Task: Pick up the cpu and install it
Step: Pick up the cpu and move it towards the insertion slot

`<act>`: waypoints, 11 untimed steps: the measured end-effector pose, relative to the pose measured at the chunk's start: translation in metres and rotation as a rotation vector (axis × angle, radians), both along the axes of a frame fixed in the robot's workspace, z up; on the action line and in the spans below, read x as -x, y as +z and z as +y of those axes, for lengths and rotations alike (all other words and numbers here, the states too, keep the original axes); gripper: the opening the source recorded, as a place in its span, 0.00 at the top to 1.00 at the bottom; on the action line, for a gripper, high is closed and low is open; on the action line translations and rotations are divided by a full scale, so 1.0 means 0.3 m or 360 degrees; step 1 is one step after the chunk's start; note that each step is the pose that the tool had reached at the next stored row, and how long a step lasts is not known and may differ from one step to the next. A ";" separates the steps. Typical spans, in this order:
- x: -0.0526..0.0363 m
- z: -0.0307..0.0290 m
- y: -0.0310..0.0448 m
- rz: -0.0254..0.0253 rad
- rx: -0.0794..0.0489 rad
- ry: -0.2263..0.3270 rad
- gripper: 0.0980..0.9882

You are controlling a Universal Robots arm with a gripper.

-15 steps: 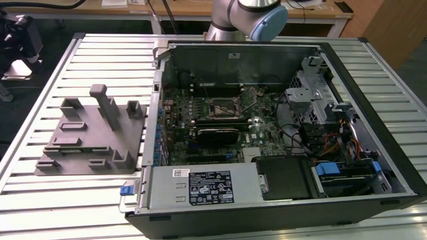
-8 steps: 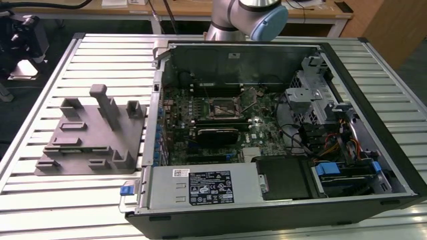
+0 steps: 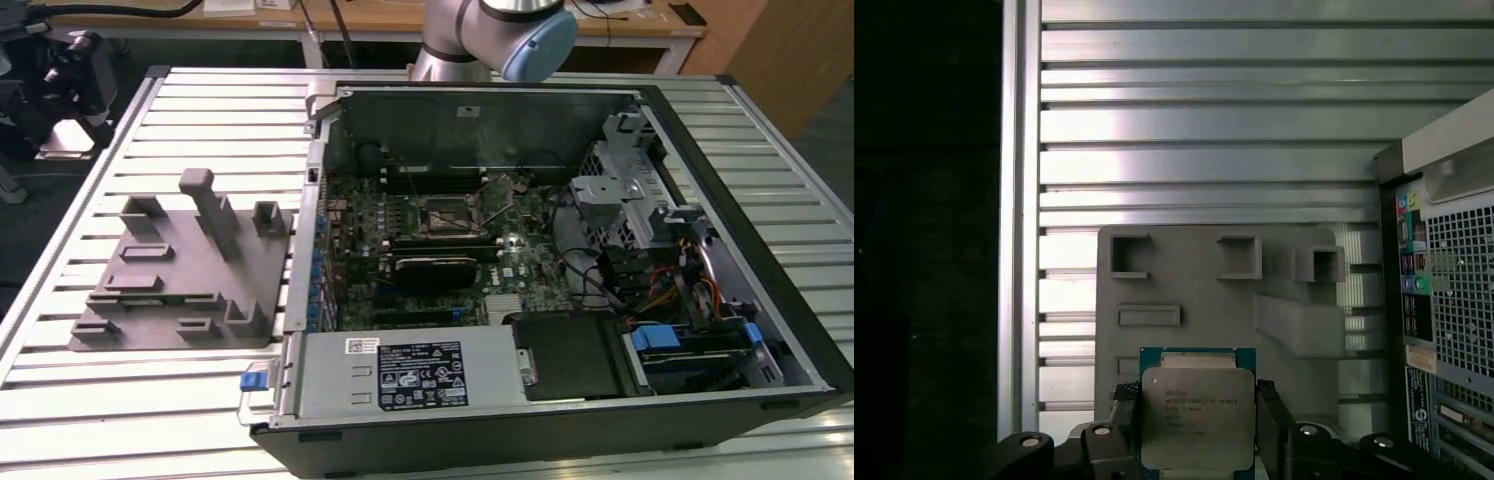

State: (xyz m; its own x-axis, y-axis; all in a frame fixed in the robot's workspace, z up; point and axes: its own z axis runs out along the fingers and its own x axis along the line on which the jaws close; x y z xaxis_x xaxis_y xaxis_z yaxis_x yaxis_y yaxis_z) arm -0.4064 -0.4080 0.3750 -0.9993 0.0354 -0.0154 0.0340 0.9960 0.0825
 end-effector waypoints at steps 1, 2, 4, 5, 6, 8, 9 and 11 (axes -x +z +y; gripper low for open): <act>-0.006 0.000 0.000 0.00000 0.0000 0.0000 0.50; -0.013 0.000 0.000 0.00000 0.0000 0.0000 0.50; -0.026 0.000 0.000 0.00003 0.0000 0.0000 0.50; -0.032 0.000 0.000 0.00001 0.0000 0.0000 0.50; -0.040 0.000 0.000 0.00004 0.0000 0.0000 0.50; -0.054 0.000 0.000 0.00007 0.0000 0.0000 0.50; -0.062 0.000 0.000 0.00008 0.0000 0.0000 0.50; -0.077 0.000 0.000 0.00010 0.0000 0.0000 0.50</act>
